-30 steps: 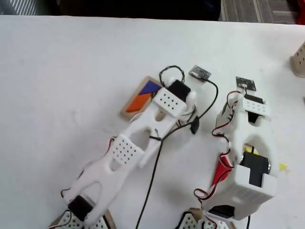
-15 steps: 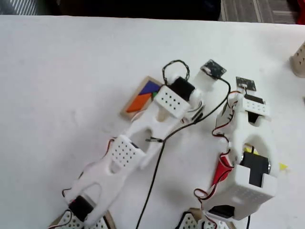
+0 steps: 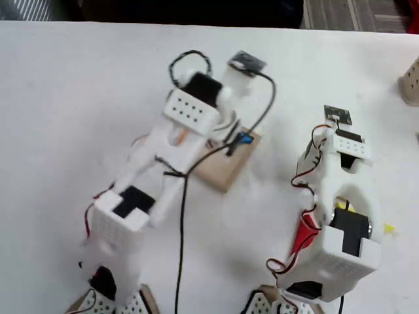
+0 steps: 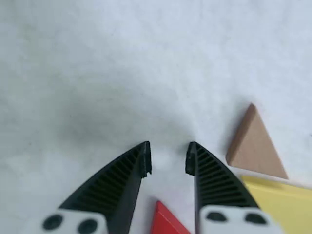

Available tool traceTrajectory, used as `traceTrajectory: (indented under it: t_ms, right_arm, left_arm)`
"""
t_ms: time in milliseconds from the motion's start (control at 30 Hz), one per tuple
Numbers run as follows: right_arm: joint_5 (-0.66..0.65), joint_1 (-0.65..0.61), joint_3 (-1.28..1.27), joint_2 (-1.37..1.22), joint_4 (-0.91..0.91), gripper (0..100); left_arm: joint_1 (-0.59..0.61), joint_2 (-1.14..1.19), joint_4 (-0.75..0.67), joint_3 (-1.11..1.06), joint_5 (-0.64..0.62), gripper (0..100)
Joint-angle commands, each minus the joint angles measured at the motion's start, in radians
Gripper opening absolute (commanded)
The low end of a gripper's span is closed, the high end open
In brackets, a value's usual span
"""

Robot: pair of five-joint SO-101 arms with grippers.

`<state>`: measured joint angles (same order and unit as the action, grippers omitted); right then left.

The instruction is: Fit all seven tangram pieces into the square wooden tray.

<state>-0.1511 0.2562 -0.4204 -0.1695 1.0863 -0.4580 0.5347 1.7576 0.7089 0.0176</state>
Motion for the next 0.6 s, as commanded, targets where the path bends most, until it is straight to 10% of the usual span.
traceTrajectory:
  t_ms: [0,567]
  right_arm:
    - [-0.014,-0.002,0.005,0.035,-0.015,11.9]
    - [-0.014,-0.004,0.005,0.035,-0.012,11.9]
  left_arm:
    - [0.142,-0.088,-0.163,-0.183,0.08,21]
    - [0.387,0.074,-1.051,-0.608,-0.005,4]
